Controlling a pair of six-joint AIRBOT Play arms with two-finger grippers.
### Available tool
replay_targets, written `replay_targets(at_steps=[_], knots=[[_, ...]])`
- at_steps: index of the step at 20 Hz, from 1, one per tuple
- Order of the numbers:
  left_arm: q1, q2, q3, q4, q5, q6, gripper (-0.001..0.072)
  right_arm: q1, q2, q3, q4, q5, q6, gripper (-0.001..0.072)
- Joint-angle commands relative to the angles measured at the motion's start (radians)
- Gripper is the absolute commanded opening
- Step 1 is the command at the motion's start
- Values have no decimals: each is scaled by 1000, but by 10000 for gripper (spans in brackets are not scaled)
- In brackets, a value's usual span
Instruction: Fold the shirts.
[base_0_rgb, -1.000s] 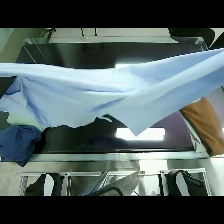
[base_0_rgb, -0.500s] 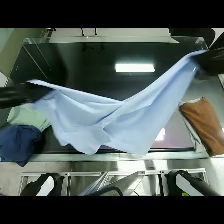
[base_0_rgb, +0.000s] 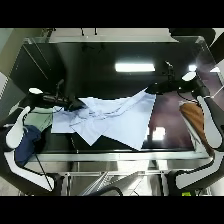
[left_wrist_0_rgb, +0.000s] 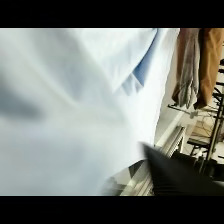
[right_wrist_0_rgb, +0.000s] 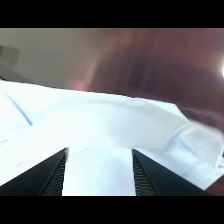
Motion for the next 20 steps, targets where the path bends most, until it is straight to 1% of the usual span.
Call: replay_targets(at_steps=[1,3,4,5,7,9,10,12,15,17,20], knots=[[51,-122,234,5,-142,-58,633,-73,5,26,-6,63,75,473],[108,-102,341,37,-191,-104,633,-141,55,25,-6,176,85,464],[137,-82,379,89,-210,-125,633,-173,76,15,-5,249,95,463],[162,-58,398,153,-227,-137,633,-199,97,-14,-6,306,102,463],[194,16,352,263,-257,-151,632,-232,145,-122,-5,354,122,462],[200,100,220,310,-262,-143,631,-238,208,-278,-5,344,124,457],[196,141,131,328,-248,-131,631,-235,238,-357,-5,330,123,428],[177,201,-47,335,-203,-92,632,-220,303,-514,-2,307,108,428],[125,222,-242,338,-143,-70,631,-185,384,-686,50,269,57,429],[86,206,-288,362,-75,-52,631,-154,419,-758,91,254,16,429],[43,149,-243,373,1,-43,631,-100,443,-815,129,254,-2,429]])
